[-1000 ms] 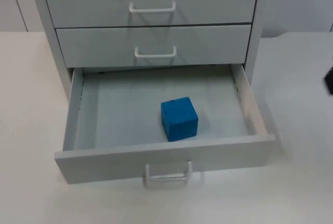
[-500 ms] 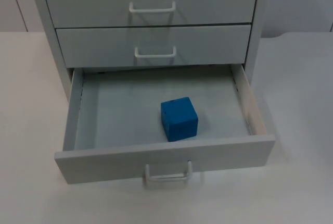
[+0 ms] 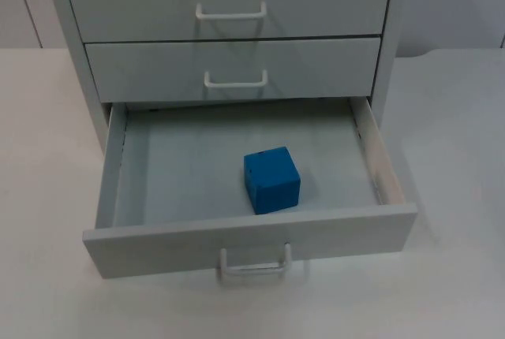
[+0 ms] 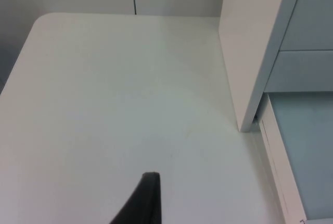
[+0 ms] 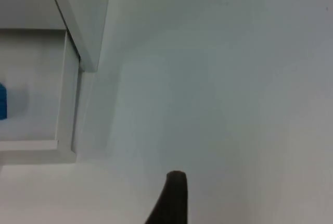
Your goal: Open the drawer with the left hand, place the block into the drawer with the right hand, then close the drawer with the left hand.
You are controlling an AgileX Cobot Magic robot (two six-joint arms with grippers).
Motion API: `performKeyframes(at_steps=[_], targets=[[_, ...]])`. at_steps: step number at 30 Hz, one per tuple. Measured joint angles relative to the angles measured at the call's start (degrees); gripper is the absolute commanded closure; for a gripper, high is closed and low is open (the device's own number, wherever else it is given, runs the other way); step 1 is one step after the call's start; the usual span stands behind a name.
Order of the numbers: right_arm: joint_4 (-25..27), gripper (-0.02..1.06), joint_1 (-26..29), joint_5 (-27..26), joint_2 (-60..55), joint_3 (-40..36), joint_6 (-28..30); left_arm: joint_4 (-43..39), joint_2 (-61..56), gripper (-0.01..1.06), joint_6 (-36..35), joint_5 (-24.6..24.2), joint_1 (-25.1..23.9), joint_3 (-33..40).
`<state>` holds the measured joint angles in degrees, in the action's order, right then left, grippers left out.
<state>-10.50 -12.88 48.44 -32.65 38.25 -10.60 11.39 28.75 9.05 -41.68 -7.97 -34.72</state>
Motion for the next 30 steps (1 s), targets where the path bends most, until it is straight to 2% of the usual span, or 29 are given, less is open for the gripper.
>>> performKeyframes(at_steps=[30], targets=[[-1.0,0.3,0.0,-0.21,1.28,-0.05,0.76,1.47,0.0,0.0,0.0,0.0,0.0,0.0]])
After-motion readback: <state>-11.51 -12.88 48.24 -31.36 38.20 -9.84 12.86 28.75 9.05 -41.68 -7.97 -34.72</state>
